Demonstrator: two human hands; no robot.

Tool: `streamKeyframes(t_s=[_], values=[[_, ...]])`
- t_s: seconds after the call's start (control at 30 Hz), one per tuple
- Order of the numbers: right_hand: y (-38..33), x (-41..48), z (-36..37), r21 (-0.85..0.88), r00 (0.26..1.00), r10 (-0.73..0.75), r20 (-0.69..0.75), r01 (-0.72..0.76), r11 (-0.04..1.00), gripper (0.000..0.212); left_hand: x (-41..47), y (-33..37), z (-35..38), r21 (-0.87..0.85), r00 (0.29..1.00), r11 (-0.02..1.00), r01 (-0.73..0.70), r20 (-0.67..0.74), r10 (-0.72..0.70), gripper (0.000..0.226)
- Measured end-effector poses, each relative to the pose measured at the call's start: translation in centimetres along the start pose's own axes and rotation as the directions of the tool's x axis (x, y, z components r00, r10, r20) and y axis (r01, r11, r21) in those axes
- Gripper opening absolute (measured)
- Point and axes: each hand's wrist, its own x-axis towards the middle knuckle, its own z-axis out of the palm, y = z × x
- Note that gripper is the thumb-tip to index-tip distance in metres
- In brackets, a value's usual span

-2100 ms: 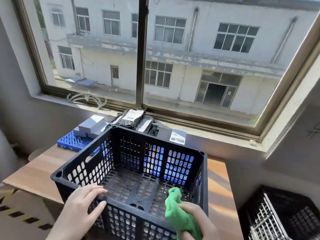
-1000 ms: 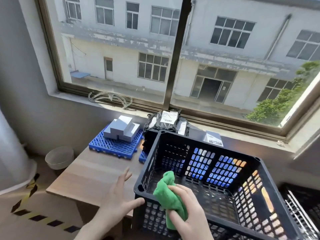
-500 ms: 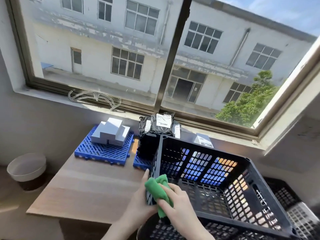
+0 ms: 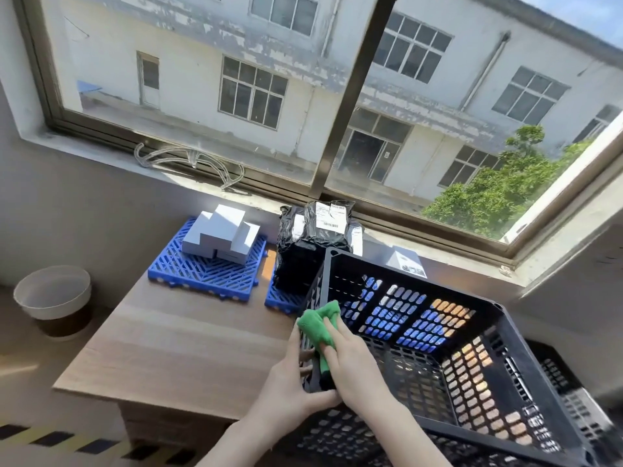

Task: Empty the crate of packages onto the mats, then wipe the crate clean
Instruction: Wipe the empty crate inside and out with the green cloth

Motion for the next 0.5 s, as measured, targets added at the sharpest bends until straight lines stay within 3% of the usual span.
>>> streamKeyframes(t_s=[0.1, 0.3, 0.5], values=[[0.9, 2.7, -0.1, -0.012, 0.999, -0.030, -0.016, 0.030, 0.999, 0.051, 0.1, 0.4, -0.3, 0.020, 0.999, 0.999, 0.033, 0.019, -0.034, 0.129], [3.1, 9.3, -0.8, -0.043, 0.999, -0.033, -0.002, 0.033, 0.999, 0.052, 1.0, 0.8, -0.7, 0.069, 0.995, 0.997, 0.037, 0.086, -0.043, 0.109], [4.4, 15.0, -1.6, -0.149, 0.997, -0.071, -0.009, 0.068, 0.986, 0.051, 1.1, 0.3, -0.9, 0.103, 0.996, 0.994, 0.033, 0.083, -0.041, 0.106]])
